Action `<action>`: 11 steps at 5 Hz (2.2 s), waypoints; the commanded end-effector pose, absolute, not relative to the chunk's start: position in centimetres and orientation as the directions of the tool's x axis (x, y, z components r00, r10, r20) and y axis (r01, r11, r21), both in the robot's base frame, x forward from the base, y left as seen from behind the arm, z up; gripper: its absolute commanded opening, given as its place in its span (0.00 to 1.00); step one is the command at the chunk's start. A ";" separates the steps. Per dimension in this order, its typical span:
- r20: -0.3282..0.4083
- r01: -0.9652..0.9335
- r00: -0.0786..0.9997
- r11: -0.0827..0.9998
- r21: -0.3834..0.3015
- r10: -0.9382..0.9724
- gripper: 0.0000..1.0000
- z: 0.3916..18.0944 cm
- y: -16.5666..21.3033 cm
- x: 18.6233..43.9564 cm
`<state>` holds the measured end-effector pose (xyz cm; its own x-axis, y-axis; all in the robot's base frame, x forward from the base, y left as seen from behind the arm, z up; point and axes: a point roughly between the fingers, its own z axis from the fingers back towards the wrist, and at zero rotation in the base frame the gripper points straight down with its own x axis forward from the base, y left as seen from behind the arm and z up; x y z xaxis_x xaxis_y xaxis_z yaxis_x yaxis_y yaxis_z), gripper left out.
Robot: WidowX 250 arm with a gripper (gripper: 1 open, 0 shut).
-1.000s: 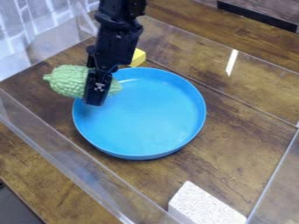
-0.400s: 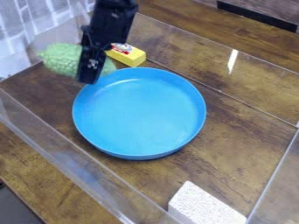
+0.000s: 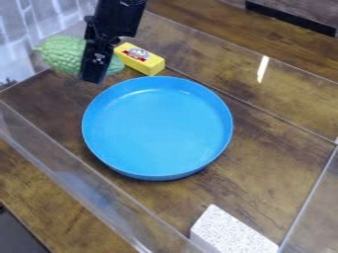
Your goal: Remove the green object from inside the blue tray and put it on the table
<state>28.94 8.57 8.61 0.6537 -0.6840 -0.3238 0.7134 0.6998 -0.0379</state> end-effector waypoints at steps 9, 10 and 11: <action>-0.196 0.638 0.765 0.763 0.103 -0.613 0.00 4.2 15.0 29.6; -0.183 0.637 0.768 0.762 0.115 -0.614 0.00 4.0 15.0 29.9; -0.172 0.636 0.770 0.761 0.129 -0.614 0.00 4.0 15.0 30.0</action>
<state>29.91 14.27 2.86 0.7546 -0.6281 -0.1899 0.6509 0.7533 0.0947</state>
